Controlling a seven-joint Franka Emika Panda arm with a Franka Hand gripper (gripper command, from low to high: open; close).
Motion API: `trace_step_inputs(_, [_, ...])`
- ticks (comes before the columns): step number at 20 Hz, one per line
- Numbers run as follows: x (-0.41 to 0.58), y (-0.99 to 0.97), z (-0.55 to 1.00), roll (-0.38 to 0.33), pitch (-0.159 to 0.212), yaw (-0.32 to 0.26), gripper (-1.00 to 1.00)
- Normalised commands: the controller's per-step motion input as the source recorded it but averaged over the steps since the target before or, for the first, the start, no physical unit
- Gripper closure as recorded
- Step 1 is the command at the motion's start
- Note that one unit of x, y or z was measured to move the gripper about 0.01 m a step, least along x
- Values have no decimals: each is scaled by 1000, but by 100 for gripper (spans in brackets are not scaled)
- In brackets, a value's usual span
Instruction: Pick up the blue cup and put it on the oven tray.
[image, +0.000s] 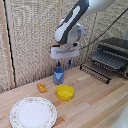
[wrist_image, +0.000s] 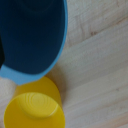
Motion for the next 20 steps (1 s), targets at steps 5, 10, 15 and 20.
trace_step_inputs(5, [133,-61,-369,-30,27,0,-100])
trace_step_inputs(10, [110,-20,-307,-60,0,0,-100])
trace_step_inputs(15, [77,0,-152,-61,0,0,100])
trace_step_inputs(20, [17,0,-10,0,0,14,100])
